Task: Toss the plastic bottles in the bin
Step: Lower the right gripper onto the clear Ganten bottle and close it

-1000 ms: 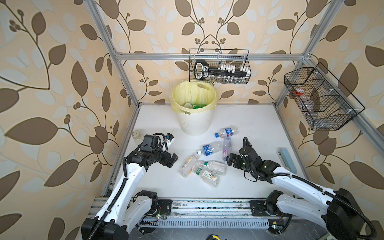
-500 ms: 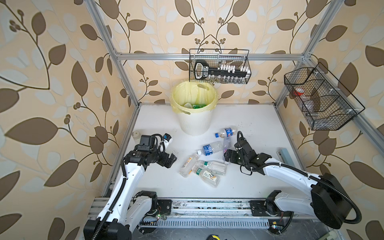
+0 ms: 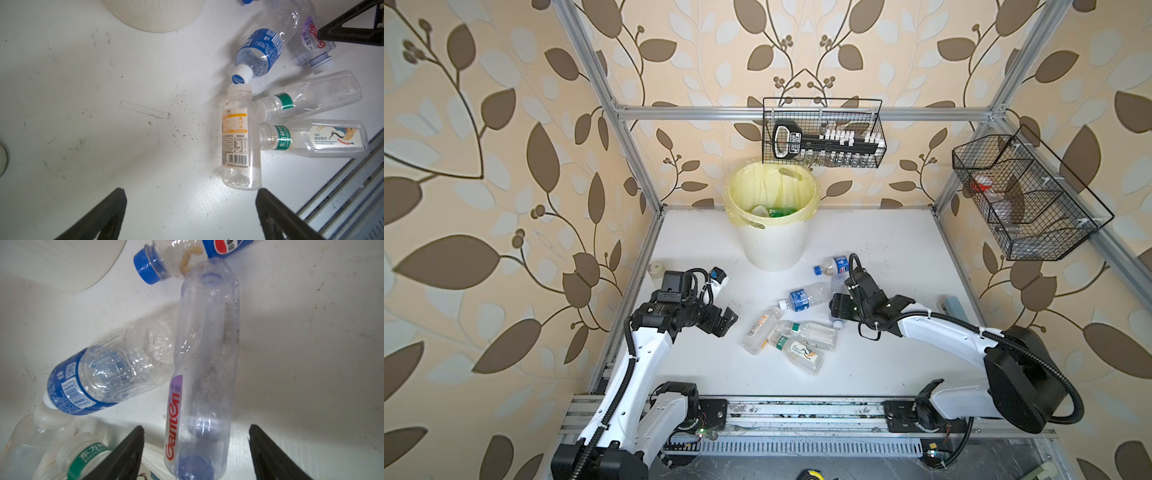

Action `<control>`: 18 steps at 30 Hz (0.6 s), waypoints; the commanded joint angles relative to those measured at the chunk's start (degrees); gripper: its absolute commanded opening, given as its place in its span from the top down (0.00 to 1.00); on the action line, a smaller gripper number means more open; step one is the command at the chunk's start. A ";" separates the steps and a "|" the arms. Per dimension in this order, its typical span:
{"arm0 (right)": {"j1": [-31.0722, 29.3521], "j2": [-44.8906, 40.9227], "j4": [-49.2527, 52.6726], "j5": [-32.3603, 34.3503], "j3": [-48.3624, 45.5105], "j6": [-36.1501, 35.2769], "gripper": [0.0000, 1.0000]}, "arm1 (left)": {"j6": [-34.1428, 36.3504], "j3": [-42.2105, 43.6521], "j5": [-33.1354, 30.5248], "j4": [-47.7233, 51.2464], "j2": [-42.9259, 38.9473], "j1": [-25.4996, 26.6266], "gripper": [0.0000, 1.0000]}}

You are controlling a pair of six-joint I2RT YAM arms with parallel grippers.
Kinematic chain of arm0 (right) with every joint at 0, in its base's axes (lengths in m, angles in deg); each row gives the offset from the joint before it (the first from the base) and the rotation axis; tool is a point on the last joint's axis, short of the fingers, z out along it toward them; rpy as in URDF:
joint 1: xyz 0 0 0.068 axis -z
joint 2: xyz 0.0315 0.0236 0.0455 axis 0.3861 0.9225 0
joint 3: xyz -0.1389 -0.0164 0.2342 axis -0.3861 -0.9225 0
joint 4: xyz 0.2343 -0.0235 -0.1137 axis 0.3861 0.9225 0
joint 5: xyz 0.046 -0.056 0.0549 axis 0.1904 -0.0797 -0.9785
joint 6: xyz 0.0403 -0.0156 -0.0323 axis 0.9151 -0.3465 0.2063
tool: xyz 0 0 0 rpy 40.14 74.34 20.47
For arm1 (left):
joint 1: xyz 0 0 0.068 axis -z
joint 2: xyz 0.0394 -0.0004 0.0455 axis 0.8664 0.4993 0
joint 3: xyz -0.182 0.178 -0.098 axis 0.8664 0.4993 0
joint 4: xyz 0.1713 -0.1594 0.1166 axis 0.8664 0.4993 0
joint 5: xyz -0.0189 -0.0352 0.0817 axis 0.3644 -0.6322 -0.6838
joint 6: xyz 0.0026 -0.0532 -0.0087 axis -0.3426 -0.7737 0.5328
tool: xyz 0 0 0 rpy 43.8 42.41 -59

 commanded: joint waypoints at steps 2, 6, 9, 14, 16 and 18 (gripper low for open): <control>0.15 1.86 -0.57 -0.08 1.51 -0.55 0.25 | 1.07 -0.31 1.41 0.01 -1.21 -1.12 0.01; 0.16 3.19 -1.30 -0.39 1.72 -0.49 0.29 | 1.12 -0.27 1.48 0.09 -0.74 -1.71 0.01; 0.18 4.29 -1.13 -0.48 2.43 -0.70 0.30 | 1.19 -0.35 2.15 0.40 -0.49 -2.13 0.01; 0.56 5.53 -0.60 -0.04 3.22 -1.07 0.32 | 1.25 -0.35 2.46 0.45 -0.18 -2.55 0.01; 0.61 5.92 -0.79 -0.21 3.17 -1.09 0.32 | 1.26 -0.36 2.46 0.53 -0.08 -2.61 0.01; 0.63 6.34 -0.71 -0.38 3.31 -1.09 0.35 | 1.26 -0.35 2.46 0.47 -0.09 -2.81 0.01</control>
